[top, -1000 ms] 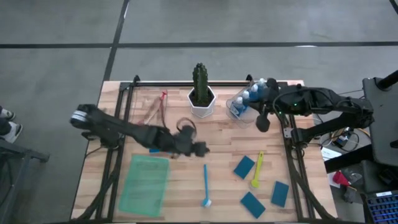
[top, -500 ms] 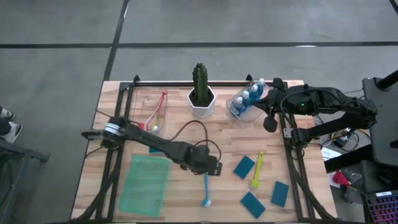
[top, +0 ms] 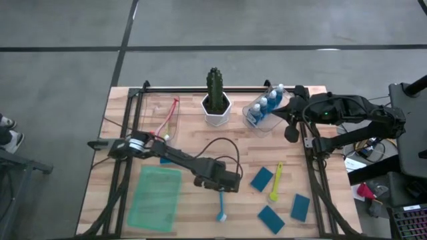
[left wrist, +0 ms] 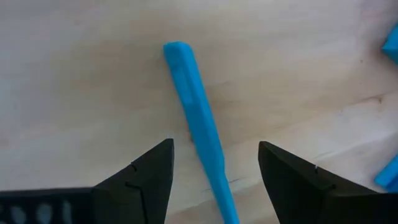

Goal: Pick & Place Kitchen Sink Supplies
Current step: Put the blue dish brush into the left transparent bin

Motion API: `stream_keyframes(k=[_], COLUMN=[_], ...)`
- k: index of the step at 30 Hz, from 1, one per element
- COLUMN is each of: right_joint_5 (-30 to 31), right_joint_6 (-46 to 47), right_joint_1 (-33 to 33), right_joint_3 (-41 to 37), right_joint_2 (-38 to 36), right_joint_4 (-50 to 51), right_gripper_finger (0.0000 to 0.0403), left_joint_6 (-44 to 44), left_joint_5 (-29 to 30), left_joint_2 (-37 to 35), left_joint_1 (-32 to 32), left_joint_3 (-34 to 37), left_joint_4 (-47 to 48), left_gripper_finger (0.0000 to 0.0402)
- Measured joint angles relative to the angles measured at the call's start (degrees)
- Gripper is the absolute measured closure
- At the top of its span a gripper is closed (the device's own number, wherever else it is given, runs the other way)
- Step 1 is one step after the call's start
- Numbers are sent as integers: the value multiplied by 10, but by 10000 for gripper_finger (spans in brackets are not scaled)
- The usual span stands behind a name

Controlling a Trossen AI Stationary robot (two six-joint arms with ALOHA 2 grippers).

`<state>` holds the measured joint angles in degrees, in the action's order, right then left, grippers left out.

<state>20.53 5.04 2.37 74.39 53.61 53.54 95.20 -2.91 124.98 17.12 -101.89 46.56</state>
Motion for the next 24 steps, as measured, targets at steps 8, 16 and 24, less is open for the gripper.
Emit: stream_keyframes(k=[8, 16, 24], right_joint_5=[0, 0, 0], right_joint_6=[-8, -25, -29], right_joint_1=[0, 0, 0], right_joint_3=[0, 0, -1], right_joint_2=[-4, -2, -2], right_joint_4=[0, -4, -3], right_gripper_finger=[394, 394, 394], left_joint_6=[-3, -20, -31], left_joint_5=[-11, -11, -9], left_joint_2=[6, 6, 5], left_joint_1=[-2, -10, -28], left_joint_3=[10, 14, 19], left_joint_4=[9, 11, 9], left_gripper_finger=[231, 332, 385])
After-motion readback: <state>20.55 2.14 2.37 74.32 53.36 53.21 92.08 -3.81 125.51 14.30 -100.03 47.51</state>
